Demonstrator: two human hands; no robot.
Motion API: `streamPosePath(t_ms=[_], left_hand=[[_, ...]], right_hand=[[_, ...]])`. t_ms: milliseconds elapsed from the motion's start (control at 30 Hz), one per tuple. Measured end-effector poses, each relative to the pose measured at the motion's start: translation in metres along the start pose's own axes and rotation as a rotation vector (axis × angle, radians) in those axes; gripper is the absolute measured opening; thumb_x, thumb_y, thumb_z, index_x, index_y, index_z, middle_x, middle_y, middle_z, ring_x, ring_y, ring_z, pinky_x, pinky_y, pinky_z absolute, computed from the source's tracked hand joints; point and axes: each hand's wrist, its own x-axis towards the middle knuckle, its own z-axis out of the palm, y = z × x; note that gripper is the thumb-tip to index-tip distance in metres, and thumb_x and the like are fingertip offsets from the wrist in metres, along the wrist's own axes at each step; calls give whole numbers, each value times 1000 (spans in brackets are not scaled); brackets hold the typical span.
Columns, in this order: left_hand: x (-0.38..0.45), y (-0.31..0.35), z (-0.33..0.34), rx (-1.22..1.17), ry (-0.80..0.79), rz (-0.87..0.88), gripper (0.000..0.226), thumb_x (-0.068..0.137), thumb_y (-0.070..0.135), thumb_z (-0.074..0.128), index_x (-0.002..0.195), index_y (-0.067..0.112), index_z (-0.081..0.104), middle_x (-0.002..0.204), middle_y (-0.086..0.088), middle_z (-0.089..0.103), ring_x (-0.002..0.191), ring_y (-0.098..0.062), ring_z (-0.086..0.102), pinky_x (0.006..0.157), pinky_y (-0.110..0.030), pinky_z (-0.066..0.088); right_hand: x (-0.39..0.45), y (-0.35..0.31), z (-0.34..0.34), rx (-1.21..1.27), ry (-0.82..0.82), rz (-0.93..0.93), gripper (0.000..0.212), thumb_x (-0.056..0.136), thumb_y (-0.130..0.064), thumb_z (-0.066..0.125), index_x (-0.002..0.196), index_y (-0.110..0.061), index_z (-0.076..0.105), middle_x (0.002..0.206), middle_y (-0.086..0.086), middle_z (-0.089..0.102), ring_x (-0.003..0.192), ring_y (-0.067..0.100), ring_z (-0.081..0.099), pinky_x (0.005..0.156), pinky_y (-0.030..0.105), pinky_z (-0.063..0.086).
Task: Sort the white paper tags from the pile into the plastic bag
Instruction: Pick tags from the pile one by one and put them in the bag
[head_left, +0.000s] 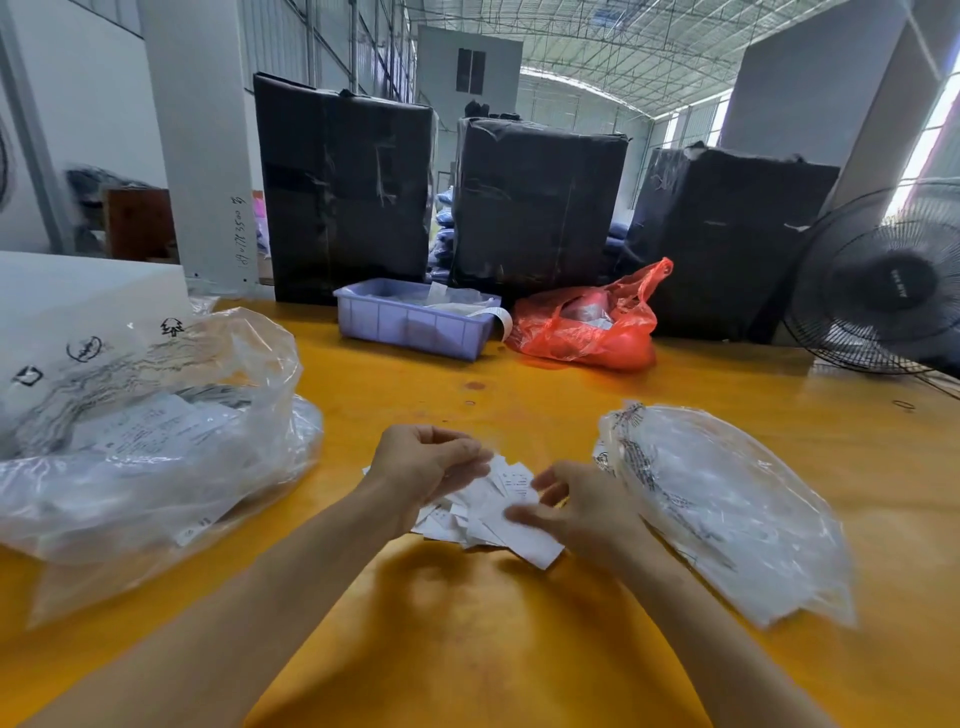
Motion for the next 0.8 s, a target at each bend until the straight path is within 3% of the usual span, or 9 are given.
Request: streamPosePath(t_ms=[67, 133, 333, 433, 533, 633, 733, 800], left_hand=[[1, -2, -3, -19, 13, -17, 14, 78, -7, 70, 85, -1, 59, 71, -15, 72, 58, -18, 70, 49, -19, 53], [2, -4, -4, -20, 23, -17, 22, 73, -9, 72, 88, 0, 58, 72, -16, 72, 58, -19, 70, 50, -19, 53], [5, -9, -6, 11, 58, 15, 29, 67, -7, 77, 88, 3, 60, 69, -11, 71, 58, -15, 67, 52, -19, 52], [7, -12, -8, 32, 81, 26, 26, 68, -4, 78, 87, 4, 62, 72, -11, 70, 63, -17, 65, 58, -20, 51], [9, -13, -9, 15, 92, 36, 14, 73, -2, 75, 83, 3, 65, 71, -10, 71, 62, -17, 64, 63, -22, 52], [11, -13, -8, -25, 91, 32, 4, 82, 0, 67, 81, 2, 64, 63, -5, 72, 55, -11, 65, 59, -20, 55], [10, -12, -6, -41, 75, 23, 3, 85, 3, 66, 83, 2, 64, 62, -4, 72, 52, -9, 66, 50, -17, 53], [8, -12, -4, -41, 57, 16, 3, 84, 4, 66, 83, 3, 64, 64, -5, 72, 56, -12, 67, 52, -18, 54]], right_hand=[[0, -1, 6, -69, -140, 40, 63, 61, -47, 84, 111, -20, 58, 95, -5, 59, 86, 12, 57, 69, 24, 46], [2, -2, 8, -13, -149, 61, 64, 57, -39, 88, 110, -18, 58, 86, -6, 57, 77, 9, 54, 59, 20, 40], [2, 2, 5, 168, -86, 7, 23, 66, -14, 84, 81, -17, 66, 62, -7, 52, 54, 4, 46, 50, 16, 35], [-1, 0, -2, 325, -62, -23, 18, 72, -10, 80, 65, -20, 67, 51, -9, 47, 45, 0, 40, 46, 11, 31], [-6, -7, -8, 531, -19, -153, 14, 73, 5, 74, 70, -8, 73, 69, 3, 63, 59, 2, 53, 53, 10, 40], [-7, -13, -10, 715, 39, -272, 30, 68, 17, 71, 63, -13, 70, 96, 6, 54, 89, 6, 53, 65, 22, 47], [-5, -11, -8, 818, 72, -288, 36, 67, 22, 67, 60, -12, 69, 94, 6, 51, 95, 16, 53, 74, 39, 52], [-4, -10, -8, 863, 68, -298, 26, 69, 24, 64, 65, -1, 71, 90, 9, 55, 88, 18, 57, 72, 32, 56]])
